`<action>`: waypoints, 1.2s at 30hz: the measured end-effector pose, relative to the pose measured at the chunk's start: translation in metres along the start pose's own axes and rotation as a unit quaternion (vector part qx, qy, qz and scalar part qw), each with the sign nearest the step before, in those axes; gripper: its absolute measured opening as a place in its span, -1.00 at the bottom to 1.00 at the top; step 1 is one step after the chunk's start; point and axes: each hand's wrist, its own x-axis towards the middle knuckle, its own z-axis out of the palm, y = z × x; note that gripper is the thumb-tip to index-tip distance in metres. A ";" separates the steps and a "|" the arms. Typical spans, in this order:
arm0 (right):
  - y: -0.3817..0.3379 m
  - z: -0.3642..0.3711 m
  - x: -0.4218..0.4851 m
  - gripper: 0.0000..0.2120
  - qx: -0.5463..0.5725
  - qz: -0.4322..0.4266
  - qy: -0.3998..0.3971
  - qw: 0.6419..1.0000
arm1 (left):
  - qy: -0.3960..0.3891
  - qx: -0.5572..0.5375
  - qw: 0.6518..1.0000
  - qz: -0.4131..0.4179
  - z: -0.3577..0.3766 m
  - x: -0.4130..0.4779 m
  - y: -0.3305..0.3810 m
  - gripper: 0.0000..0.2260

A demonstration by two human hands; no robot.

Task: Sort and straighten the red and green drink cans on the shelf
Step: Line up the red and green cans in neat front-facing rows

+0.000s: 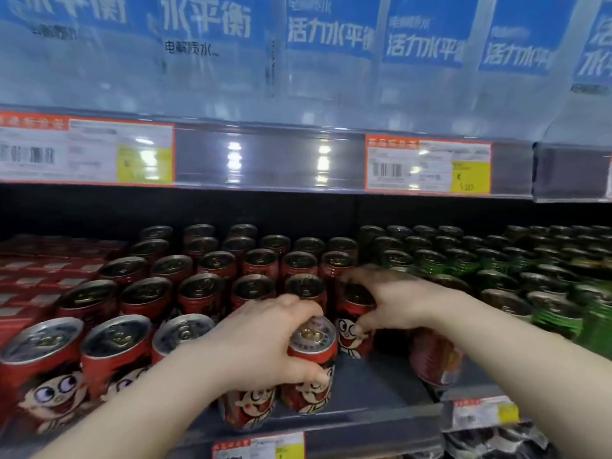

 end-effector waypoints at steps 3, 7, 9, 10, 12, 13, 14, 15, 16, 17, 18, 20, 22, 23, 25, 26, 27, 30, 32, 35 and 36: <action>0.003 0.002 0.015 -0.24 0.018 -0.021 0.015 0.999 | 0.001 -0.036 0.999 -0.006 -0.001 -0.001 -0.002 -0.33; 0.003 -0.004 0.015 -0.29 0.025 -0.046 0.005 0.999 | -0.004 -0.047 0.999 -0.021 0.000 -0.001 -0.002 -0.32; 0.010 -0.016 0.001 -0.35 0.004 -0.036 0.041 0.999 | 0.002 -0.029 0.999 -0.023 0.002 -0.001 -0.002 -0.25; 0.014 -0.024 -0.009 -0.38 -0.017 -0.020 0.048 0.998 | 0.003 -0.021 0.999 -0.026 0.002 0.000 -0.002 -0.21; 0.022 -0.039 -0.034 -0.33 -0.101 0.039 -0.019 0.994 | 0.000 -0.016 0.999 -0.032 0.004 0.000 -0.002 -0.17; 0.025 -0.042 -0.044 -0.27 -0.155 0.065 -0.073 0.983 | -0.002 -0.018 0.999 -0.035 0.004 0.001 -0.002 -0.16; 0.026 -0.042 -0.052 -0.21 -0.205 0.079 -0.118 0.968 | -0.004 -0.021 0.999 -0.037 0.004 0.001 -0.003 -0.16; 0.028 -0.038 -0.057 -0.17 -0.243 0.082 -0.143 0.956 | -0.005 -0.025 0.999 -0.038 0.004 0.002 -0.003 -0.17; 0.029 -0.034 -0.060 -0.16 -0.264 0.076 -0.144 0.951 | -0.004 -0.028 0.999 -0.039 0.004 0.002 -0.004 -0.17; 0.031 -0.029 -0.059 -0.17 -0.275 0.064 -0.130 0.950 | -0.002 -0.030 0.999 -0.040 0.005 0.002 -0.004 -0.18; 0.032 -0.028 -0.059 -0.19 -0.276 0.048 -0.112 0.953 | 0.000 -0.033 0.999 -0.040 0.005 0.002 -0.004 -0.18; 0.032 -0.029 -0.058 -0.22 -0.252 0.021 -0.076 0.965 | -0.002 -0.037 0.999 -0.040 0.005 0.002 -0.004 -0.19; 0.027 -0.026 -0.056 -0.21 -0.181 0.002 -0.060 0.982 | -0.006 -0.033 0.999 -0.040 0.004 0.003 -0.003 -0.21; 0.021 -0.022 -0.054 -0.19 -0.139 -0.011 -0.056 0.989 | -0.005 -0.032 0.999 -0.040 0.004 0.003 -0.003 -0.21; 0.009 -0.009 -0.049 -0.15 -0.060 -0.027 -0.038 0.997 | -0.005 -0.029 0.999 -0.041 0.004 0.003 -0.004 -0.21; 0.004 -0.002 -0.048 -0.13 -0.024 -0.028 -0.021 0.999 | -0.006 -0.027 0.999 -0.042 0.004 0.003 -0.004 -0.19; 0.002 0.004 -0.045 -0.13 0.011 -0.024 -0.006 1.000 | -0.007 -0.026 0.999 -0.044 0.005 0.002 -0.003 -0.17; 0.014 0.020 -0.044 -0.22 0.176 -0.039 -0.038 0.983 | -0.008 -0.022 0.999 -0.048 0.005 0.002 -0.002 -0.13; 0.026 0.028 -0.047 -0.25 0.324 -0.075 -0.092 0.939 | -0.009 -0.021 0.998 -0.050 0.005 0.002 -0.002 -0.14; 0.032 0.044 -0.049 -0.20 0.423 -0.069 -0.059 0.901 | -0.010 -0.022 0.998 -0.052 0.005 0.002 -0.002 -0.16; 0.029 0.052 -0.047 -0.18 0.424 -0.056 -0.020 0.904 | -0.012 -0.023 0.998 -0.052 0.005 0.002 -0.002 -0.17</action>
